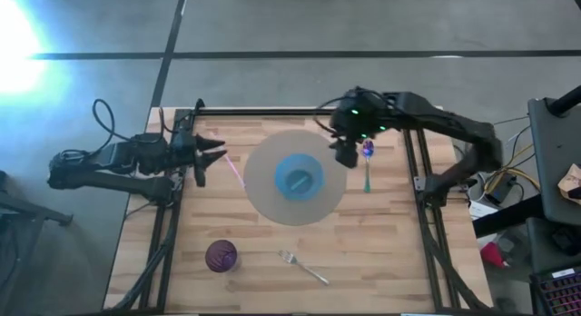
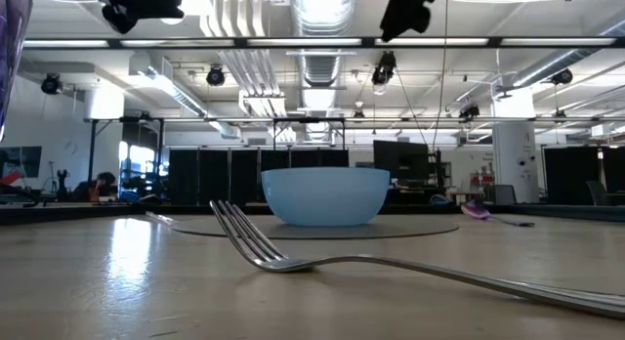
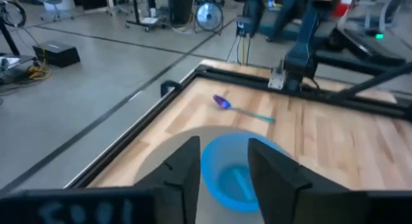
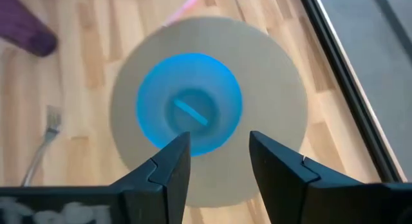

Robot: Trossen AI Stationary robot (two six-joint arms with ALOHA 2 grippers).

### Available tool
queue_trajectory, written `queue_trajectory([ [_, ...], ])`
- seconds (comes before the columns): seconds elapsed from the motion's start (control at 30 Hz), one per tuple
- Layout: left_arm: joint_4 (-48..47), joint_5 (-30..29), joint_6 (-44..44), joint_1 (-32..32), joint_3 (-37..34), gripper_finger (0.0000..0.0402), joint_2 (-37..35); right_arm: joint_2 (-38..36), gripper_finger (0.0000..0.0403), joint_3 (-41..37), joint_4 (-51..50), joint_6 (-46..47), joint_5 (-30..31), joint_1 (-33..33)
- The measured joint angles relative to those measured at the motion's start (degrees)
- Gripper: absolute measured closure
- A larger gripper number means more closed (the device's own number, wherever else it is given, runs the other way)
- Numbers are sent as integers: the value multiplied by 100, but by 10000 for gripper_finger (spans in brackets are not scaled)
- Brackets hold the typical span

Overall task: Pick & Place Utensil
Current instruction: Put the violet cup on the gray mat to the top left of the blue bowl

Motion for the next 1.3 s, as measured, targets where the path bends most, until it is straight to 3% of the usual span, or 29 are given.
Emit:
queue_trajectory([
  [0.17,293,35,22,0,77,249,32,-978,256,-1104,695,27,1,285],
  [0.37,79,68,15,-2,776,250,383,-1900,264,-2265,1471,351,0,571],
  [0.67,-2381,227,-633,-4,2626,250,1376,-2786,271,-3505,2374,505,5,721],
  [0.93,-3880,1616,-1522,-66,3805,250,2277,-3086,263,-3850,2561,522,18,721],
  [1.17,-4213,2825,-2239,-483,3945,250,2780,-3079,267,-3850,2575,520,18,719],
  [1.3,-4251,3049,-2612,-828,3940,250,3044,-3087,274,-3848,2576,520,18,719],
])
